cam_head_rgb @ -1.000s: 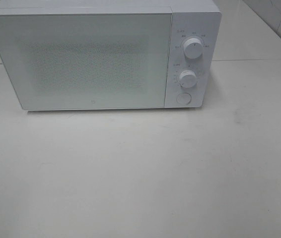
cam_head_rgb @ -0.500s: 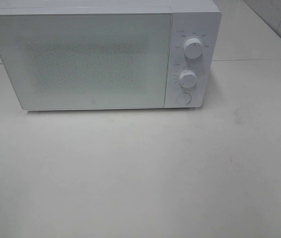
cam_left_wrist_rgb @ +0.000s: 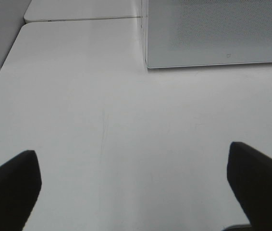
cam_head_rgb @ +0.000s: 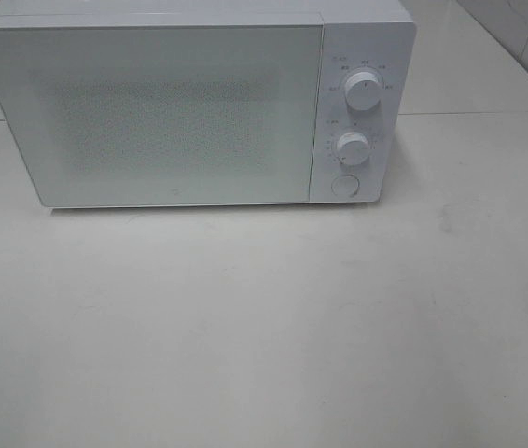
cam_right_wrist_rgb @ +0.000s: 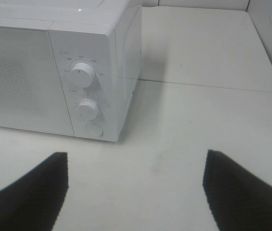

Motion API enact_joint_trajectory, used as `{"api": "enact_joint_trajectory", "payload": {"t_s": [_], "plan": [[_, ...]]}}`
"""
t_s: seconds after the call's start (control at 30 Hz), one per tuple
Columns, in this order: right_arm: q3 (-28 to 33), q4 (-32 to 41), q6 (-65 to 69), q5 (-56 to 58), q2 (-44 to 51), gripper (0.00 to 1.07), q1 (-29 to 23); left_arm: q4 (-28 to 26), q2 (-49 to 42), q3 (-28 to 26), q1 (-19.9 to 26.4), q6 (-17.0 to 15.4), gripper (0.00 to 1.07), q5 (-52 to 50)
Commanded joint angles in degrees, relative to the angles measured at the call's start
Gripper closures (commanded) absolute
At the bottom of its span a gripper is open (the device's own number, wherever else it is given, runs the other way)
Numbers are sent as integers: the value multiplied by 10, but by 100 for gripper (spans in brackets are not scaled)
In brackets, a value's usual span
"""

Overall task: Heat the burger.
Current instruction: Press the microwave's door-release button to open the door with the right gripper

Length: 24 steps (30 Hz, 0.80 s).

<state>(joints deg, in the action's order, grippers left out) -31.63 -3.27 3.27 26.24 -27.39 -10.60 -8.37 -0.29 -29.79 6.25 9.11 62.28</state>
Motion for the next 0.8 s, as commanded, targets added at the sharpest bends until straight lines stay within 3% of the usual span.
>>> {"api": "enact_joint_trajectory", "payload": {"t_s": [0.03, 0.47, 0.57, 0.67, 0.73, 0.8], "plan": [[-5, 0, 4, -77, -66, 32, 2, 0, -10, 1, 2, -2, 9, -7], [-5, -2, 36, -272, -236, 32, 2, 0, -10, 1, 2, -2, 9, -7], [34, -5, 41, -404, -298, 32, 2, 0, -10, 1, 2, -2, 9, -7], [44, -4, 40, -434, -308, 32, 2, 0, -10, 1, 2, -2, 9, -7], [93, -2, 38, -570, -350, 32, 2, 0, -10, 1, 2, -2, 9, -7], [105, 1, 35, -604, -358, 32, 2, 0, -10, 1, 2, -2, 9, -7]]}}
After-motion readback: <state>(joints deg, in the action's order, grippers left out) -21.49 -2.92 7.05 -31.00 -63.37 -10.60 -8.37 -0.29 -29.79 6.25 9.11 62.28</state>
